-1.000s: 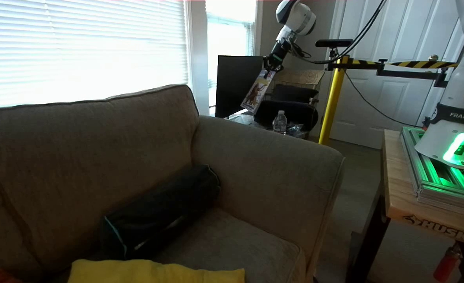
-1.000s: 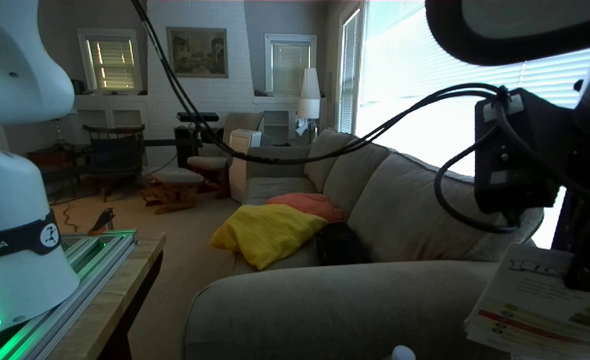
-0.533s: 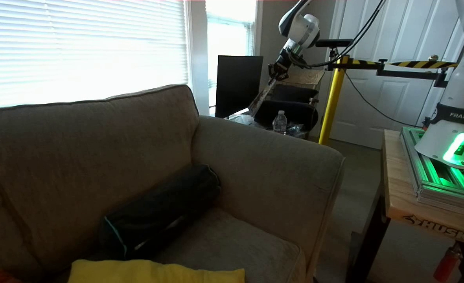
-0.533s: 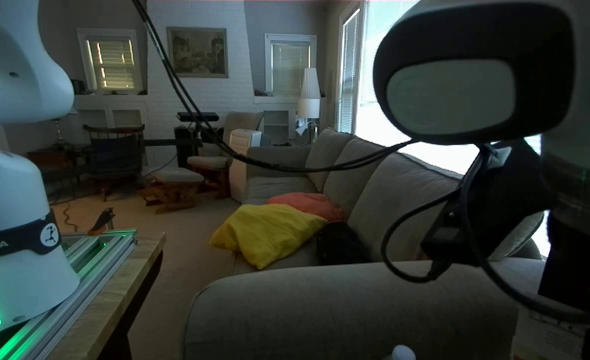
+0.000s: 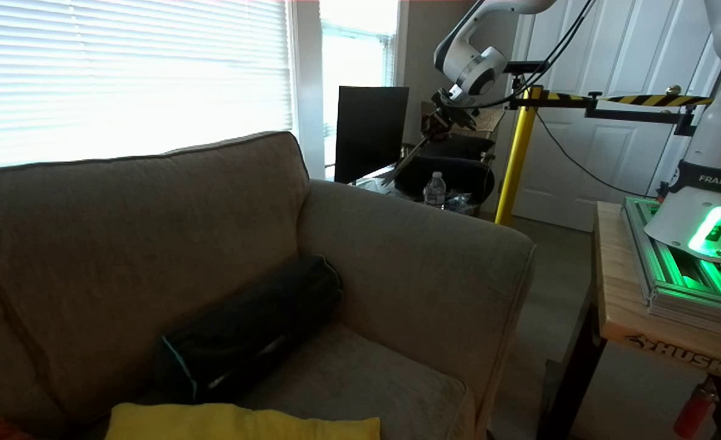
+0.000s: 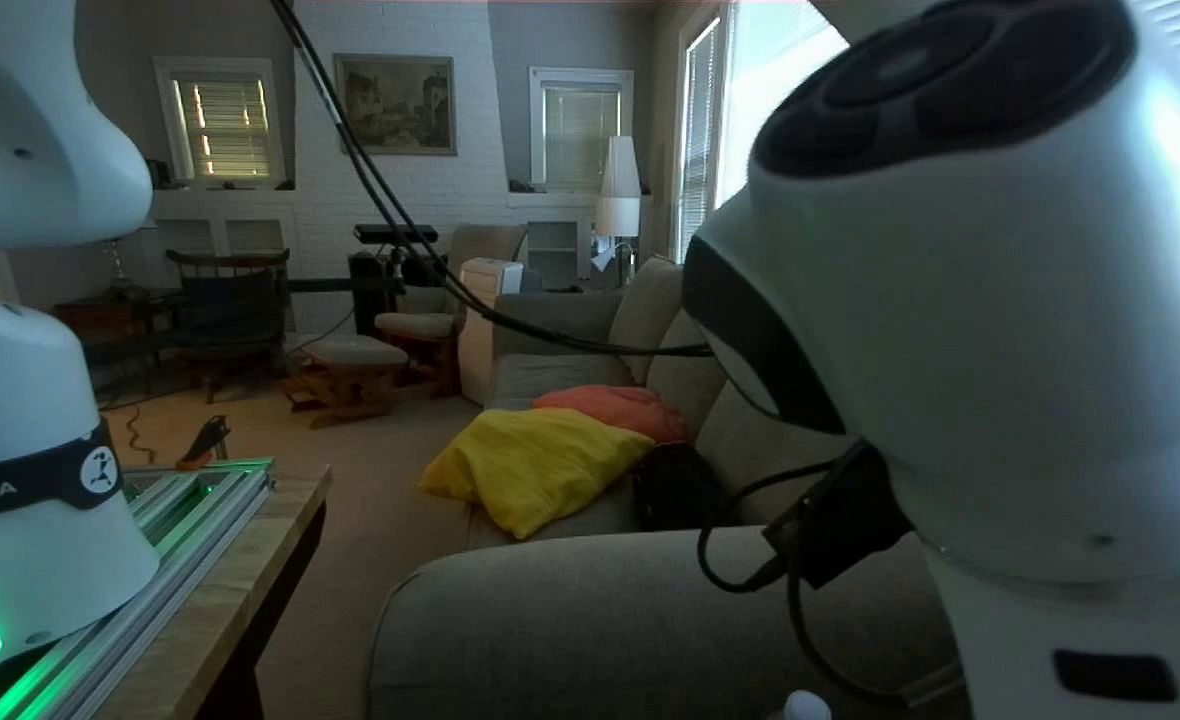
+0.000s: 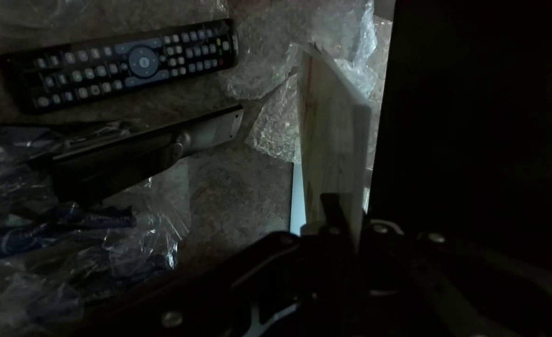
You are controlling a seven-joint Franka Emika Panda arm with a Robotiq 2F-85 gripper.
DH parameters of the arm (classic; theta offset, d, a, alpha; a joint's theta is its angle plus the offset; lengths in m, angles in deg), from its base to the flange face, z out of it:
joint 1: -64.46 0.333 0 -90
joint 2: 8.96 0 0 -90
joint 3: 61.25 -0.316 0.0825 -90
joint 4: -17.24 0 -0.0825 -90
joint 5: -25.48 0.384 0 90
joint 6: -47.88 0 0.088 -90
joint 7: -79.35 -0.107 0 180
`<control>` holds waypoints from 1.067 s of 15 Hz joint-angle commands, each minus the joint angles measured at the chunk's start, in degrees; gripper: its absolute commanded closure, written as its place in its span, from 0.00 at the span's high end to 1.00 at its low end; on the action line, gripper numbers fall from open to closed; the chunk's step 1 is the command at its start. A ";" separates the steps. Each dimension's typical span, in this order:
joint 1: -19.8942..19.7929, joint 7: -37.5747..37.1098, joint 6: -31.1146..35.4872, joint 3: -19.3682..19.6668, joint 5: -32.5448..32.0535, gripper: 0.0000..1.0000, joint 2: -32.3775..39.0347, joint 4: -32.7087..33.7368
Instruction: Pick the magazine up from the arm rest and place it in front of the monitor
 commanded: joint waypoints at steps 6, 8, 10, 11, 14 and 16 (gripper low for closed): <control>-7.09 18.67 -1.03 -6.55 16.77 0.01 4.42 3.20; -7.86 21.14 -2.65 -6.45 16.38 0.01 5.63 3.78; -8.37 24.67 -2.96 -6.32 16.57 0.01 7.53 5.01; -8.81 26.61 -2.93 -6.49 17.17 0.01 8.20 5.46; -10.19 32.31 -2.89 -7.01 19.76 0.01 10.43 7.28; -10.81 36.38 -3.04 -7.29 21.82 0.01 12.42 9.02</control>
